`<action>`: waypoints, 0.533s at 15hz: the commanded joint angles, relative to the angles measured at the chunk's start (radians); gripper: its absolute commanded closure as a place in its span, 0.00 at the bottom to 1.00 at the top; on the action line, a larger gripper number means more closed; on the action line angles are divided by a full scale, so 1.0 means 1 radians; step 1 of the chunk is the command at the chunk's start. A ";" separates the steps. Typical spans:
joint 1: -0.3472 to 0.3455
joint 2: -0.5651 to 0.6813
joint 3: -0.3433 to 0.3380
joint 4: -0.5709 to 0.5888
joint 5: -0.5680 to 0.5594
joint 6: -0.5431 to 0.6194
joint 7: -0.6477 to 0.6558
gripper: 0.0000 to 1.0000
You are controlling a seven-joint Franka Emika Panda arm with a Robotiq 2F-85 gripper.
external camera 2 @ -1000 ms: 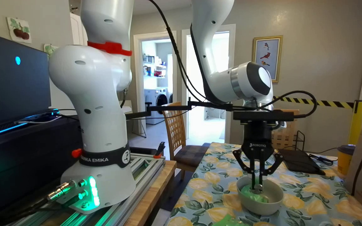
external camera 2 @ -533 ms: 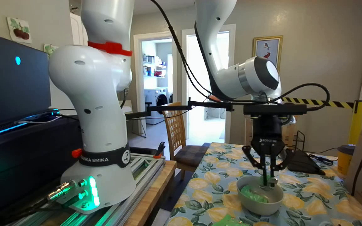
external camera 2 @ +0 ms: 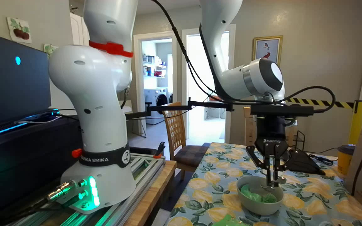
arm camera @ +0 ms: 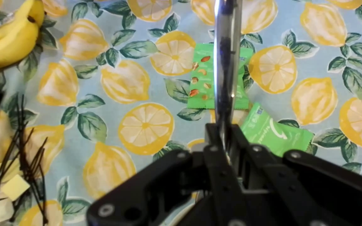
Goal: Put the green toy on the silver spoon then place the toy back in the bowl.
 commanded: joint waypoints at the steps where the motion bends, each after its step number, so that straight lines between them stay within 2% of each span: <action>1: -0.030 0.013 0.006 0.022 -0.004 0.023 0.036 0.97; 8: -0.129 0.044 -0.056 -0.007 0.061 0.300 0.231 0.97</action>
